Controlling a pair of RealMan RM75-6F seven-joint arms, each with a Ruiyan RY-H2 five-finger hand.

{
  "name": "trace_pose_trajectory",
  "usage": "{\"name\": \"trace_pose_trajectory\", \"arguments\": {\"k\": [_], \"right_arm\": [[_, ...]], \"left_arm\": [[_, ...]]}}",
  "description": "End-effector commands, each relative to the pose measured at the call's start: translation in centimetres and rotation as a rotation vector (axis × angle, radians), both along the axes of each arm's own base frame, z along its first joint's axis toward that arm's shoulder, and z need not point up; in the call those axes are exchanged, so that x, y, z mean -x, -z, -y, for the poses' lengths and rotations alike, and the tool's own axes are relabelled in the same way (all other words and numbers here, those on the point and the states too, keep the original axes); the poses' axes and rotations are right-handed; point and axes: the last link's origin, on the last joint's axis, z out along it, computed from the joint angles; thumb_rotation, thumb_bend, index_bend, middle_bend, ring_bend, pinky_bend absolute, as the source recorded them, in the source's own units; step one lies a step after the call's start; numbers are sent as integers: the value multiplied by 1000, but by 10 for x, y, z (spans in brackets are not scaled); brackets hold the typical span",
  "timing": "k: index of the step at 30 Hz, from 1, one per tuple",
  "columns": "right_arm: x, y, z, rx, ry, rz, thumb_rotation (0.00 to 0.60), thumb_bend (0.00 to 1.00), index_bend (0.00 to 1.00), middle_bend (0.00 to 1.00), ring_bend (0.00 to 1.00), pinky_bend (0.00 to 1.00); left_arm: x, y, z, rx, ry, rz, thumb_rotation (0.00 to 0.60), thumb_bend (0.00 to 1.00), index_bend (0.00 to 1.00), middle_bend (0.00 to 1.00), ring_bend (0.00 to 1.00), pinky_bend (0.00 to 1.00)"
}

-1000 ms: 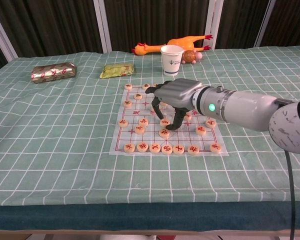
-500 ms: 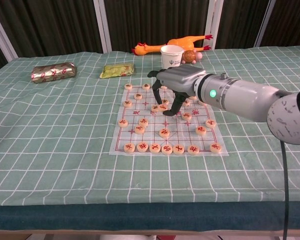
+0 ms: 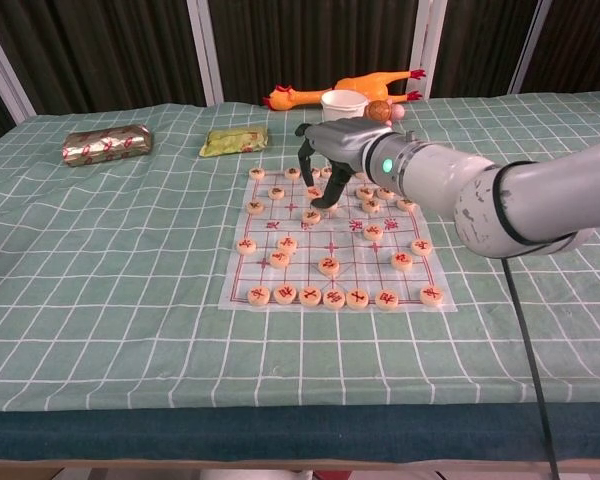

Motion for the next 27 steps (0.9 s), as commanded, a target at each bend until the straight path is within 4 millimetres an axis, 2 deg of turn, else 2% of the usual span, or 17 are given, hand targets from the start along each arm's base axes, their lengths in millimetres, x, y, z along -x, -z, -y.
{"name": "trace_pose_trajectory", "arguments": {"k": [1, 17, 22, 27], "right_arm": [[0, 5, -1, -18, 2, -15, 600, 448, 690, 91, 0, 0], [-2, 16, -4, -37, -1, -32, 600, 448, 685, 91, 0, 0], [-1, 16, -8, -32, -13, -54, 600, 448, 601, 95, 0, 0], [-1, 15, -10, -32, -14, -61, 600, 448, 560, 93, 0, 0]], "left_arm": [[0, 0, -1, 2, -2, -1, 600, 490, 0, 0, 0, 75], [0, -1, -1, 1, -6, 14, 600, 489, 0, 0, 0, 76], [2, -1, -2, 4, -21, 12, 600, 489, 0, 0, 0, 76], [-1, 2, -1, 24, -6, 16, 600, 488, 0, 0, 0, 77]]}}
